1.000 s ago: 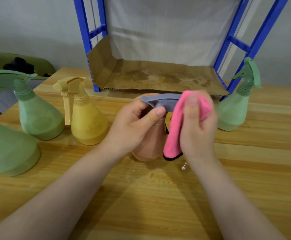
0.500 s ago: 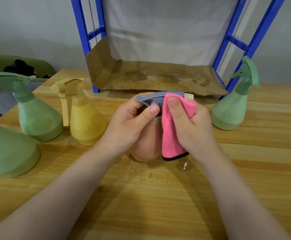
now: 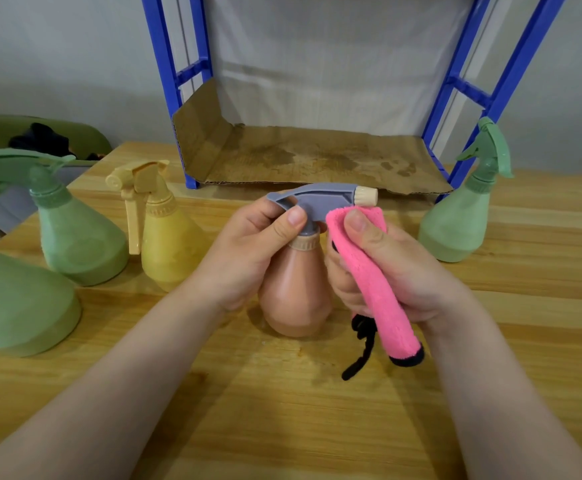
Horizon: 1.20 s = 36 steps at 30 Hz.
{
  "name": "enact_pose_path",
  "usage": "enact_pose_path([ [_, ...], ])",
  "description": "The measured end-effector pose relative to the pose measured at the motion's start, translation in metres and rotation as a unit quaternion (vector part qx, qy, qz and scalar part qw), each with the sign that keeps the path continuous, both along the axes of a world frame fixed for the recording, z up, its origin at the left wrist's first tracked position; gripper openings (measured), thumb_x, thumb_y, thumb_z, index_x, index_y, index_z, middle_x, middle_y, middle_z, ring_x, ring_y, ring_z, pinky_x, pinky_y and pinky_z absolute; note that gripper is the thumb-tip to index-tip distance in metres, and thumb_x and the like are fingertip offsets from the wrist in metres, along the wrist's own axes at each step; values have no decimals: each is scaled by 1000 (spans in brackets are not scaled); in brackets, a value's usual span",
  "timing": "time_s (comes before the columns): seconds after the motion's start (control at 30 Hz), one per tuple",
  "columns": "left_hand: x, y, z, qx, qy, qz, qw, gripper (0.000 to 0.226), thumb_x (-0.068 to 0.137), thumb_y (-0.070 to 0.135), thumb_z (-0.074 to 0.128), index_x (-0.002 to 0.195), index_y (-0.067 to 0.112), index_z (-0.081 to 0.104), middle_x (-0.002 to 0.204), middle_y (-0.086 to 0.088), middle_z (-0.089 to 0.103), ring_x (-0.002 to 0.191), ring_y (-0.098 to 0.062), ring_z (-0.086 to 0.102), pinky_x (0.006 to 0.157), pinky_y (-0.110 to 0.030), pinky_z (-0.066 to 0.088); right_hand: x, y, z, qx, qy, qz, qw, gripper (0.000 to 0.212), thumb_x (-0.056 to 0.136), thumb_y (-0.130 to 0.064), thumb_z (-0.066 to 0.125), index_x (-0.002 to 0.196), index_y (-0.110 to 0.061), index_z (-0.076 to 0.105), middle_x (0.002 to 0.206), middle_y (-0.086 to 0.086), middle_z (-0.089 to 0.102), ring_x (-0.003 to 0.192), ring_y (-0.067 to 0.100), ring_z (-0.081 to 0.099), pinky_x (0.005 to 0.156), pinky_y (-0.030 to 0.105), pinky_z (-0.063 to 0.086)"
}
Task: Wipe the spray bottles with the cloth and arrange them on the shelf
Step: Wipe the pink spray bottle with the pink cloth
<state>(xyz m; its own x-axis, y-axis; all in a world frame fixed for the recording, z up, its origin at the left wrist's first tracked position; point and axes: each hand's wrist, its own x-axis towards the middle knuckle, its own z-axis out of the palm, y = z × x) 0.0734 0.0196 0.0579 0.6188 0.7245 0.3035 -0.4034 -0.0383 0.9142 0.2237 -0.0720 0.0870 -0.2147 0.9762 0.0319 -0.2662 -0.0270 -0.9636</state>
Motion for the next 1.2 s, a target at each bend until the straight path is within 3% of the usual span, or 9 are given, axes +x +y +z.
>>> enact_pose_path([
  [0.2,-2,-1,7,-11,-32,-18,999,23,75,42,69,85,23,78,89,4,76,84,-8,69,79,-23,54,-6,3,-7,-3,126,109,986,48,92,-55,39,69,-15,52,50,-5,39,37,6,32,33,16,30],
  [0.43,0,6,3,-24,3,59,998,18,90,28,60,89,15,72,93,-6,75,87,-18,68,84,-32,54,-21,9,-9,21,54,-104,993,51,83,-60,48,60,-15,49,44,-3,44,36,8,39,37,16,33],
  [0.53,-1,6,4,-26,12,78,997,18,88,27,58,89,14,71,91,-5,74,88,-17,67,84,-31,52,-20,12,-15,99,-87,-219,967,41,86,-57,53,60,-26,63,51,-10,58,47,3,54,49,17,43],
  [0.6,0,7,3,-13,24,91,996,18,88,25,59,92,13,70,92,-3,74,89,-16,66,85,-31,51,-14,16,-21,177,-268,-314,893,37,95,-52,53,72,-27,68,59,-11,63,59,1,59,58,20,45],
  [0.7,1,5,3,18,34,109,993,18,89,25,59,97,14,71,95,-1,74,93,-16,64,87,-33,48,-8,20,-34,261,-493,-412,721,48,95,-54,43,79,-12,60,63,-1,61,61,22,57,57,38,44],
  [0.77,2,2,5,48,30,120,991,12,91,25,61,96,20,71,95,6,75,92,-10,65,85,-26,49,-10,20,-37,290,-559,-457,628,46,96,-51,43,80,-10,56,62,4,61,54,30,56,47,37,43],
  [0.83,1,1,7,80,25,121,989,8,92,24,62,94,22,69,89,14,74,87,-1,65,79,-17,48,-11,20,-38,312,-569,-478,592,43,96,-46,47,80,-8,56,62,5,60,52,31,56,44,38,45],
  [1.07,-18,14,9,141,54,14,989,36,82,48,71,108,23,73,109,4,72,106,-15,64,93,-28,49,-4,14,-33,386,-488,-414,665,64,101,-54,37,84,1,64,67,5,62,56,23,57,53,39,45],
  [1.2,-27,17,13,73,105,-70,989,47,68,58,79,92,17,77,91,2,72,87,-14,66,78,-26,50,-4,11,-31,404,-410,-399,713,59,101,-50,41,83,1,64,69,3,62,61,15,57,56,30,46],
])
